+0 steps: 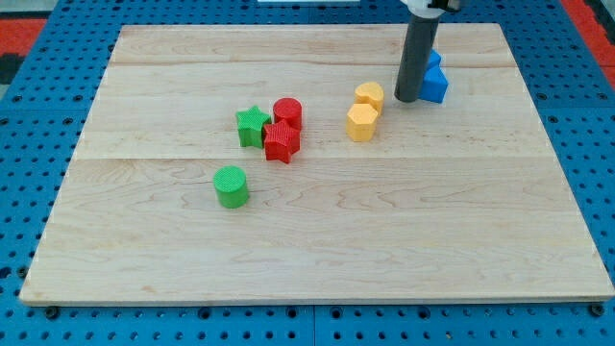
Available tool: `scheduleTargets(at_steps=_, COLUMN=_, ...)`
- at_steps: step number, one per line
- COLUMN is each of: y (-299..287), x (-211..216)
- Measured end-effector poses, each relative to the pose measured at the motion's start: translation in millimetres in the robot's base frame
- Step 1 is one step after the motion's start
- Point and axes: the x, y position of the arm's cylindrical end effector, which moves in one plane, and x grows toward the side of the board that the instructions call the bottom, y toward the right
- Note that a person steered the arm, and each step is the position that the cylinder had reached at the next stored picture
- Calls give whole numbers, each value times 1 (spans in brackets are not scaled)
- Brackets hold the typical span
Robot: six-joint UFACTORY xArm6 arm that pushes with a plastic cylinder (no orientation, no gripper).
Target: Push the yellow hexagon below the yellow heart
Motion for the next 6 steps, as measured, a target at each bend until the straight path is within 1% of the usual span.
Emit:
scheduleTargets(at_steps=1, y=-38, x=-7)
scheduleTargets(at_steps=2, y=-64, x=29)
scheduleTargets(at_steps=3, y=-68, x=24)
scheduleTargets(at_steps=4, y=-46, x=68)
scheduleTargets(at_steps=5, y=-89, x=77)
scheduleTargets(at_steps=6, y=-60, x=80)
